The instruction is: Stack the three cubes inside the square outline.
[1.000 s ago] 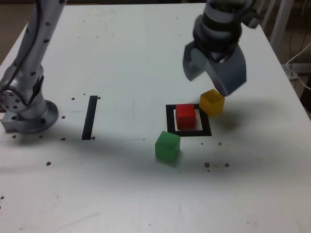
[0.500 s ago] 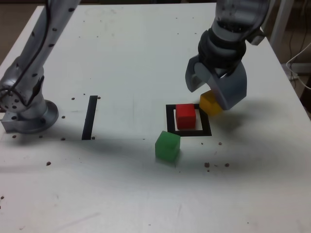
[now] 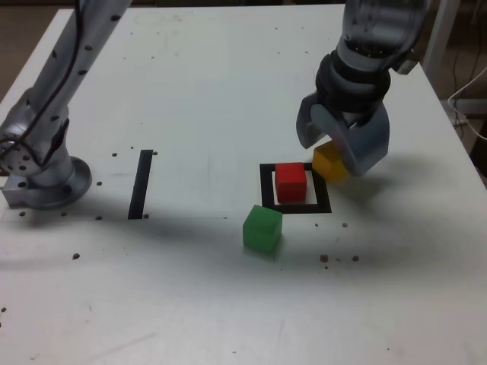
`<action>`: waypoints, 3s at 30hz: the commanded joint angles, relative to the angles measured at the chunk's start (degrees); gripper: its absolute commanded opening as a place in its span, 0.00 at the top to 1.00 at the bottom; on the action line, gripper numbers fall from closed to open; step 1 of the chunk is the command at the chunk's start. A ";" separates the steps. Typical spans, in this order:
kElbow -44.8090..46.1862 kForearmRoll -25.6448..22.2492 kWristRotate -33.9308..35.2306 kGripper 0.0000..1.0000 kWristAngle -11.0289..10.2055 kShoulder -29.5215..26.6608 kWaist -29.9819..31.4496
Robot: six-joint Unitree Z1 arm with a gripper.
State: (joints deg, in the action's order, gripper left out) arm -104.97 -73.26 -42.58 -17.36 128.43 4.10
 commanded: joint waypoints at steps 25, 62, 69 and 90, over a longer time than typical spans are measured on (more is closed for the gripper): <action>1.68 3.66 0.19 0.63 -0.22 0.12 0.05; 0.71 -10.39 28.16 0.76 5.89 -11.96 -0.23; 3.12 -10.46 37.56 0.76 9.17 -13.20 -0.23; 6.16 -10.01 45.39 0.76 8.53 -13.19 0.20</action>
State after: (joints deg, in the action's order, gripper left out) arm -98.82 -83.34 2.61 -8.42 115.42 4.12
